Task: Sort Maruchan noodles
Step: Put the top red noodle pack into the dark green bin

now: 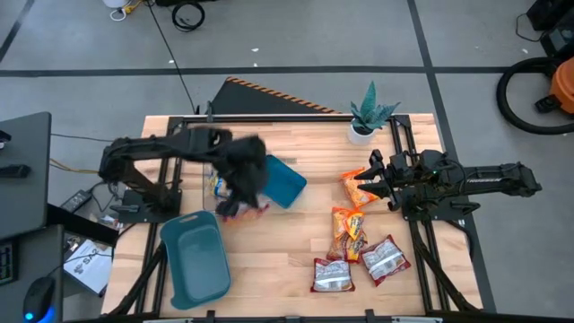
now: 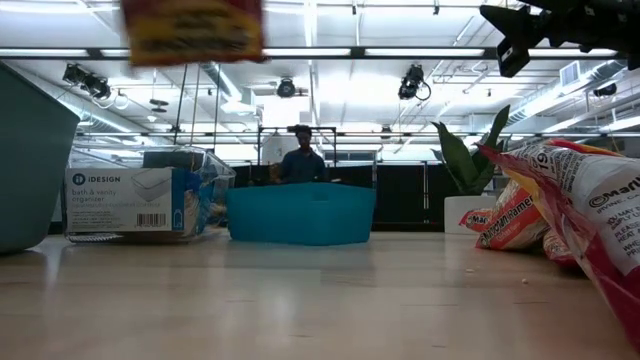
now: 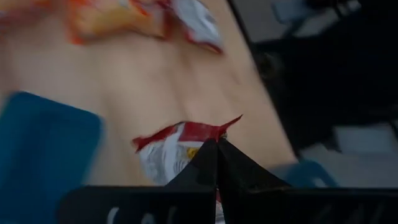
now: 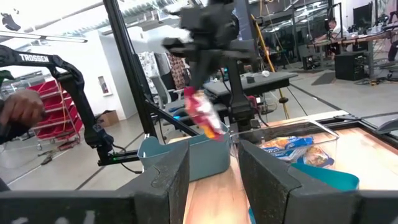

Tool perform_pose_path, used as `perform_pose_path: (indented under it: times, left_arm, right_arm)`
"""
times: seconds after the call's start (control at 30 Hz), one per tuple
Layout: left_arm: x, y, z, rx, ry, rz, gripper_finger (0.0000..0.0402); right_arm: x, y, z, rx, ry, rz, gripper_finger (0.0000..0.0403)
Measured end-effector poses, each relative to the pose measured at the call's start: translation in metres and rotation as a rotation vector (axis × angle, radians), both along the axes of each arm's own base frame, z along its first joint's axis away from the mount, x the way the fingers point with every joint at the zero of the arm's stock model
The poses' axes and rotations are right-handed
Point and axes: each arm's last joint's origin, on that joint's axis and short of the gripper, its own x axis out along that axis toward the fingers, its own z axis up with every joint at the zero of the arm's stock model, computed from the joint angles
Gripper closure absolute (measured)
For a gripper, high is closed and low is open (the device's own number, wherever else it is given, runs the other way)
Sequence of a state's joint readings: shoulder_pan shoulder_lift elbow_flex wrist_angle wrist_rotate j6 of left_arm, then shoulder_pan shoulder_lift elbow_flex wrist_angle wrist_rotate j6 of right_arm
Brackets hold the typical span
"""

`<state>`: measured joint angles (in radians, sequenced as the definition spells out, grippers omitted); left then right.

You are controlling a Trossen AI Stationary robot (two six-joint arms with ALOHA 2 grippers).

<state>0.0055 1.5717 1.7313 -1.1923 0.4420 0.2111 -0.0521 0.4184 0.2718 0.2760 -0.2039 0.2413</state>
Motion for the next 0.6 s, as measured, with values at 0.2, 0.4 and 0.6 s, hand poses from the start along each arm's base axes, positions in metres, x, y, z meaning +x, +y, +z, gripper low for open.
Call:
perform_pose_path:
  times: [0.2,0.4,0.6]
  left_arm:
    - [-0.018,-0.047,-0.002,-0.059,0.145,-0.035,0.0398]
    - [-0.041,-0.084,-0.021,-0.089,0.324,0.000,0.0398]
    - [-0.071,-0.106,-0.027,-0.190,0.343,0.096,0.0398]
  right_arm:
    - [0.000,0.000,0.000,0.000,-0.004,0.000,0.0259]
    - [0.000,0.000,0.001,0.002,-0.007,0.000,0.0259]
    - [0.000,0.000,0.001,-0.001,-0.013,0.000,0.0259]
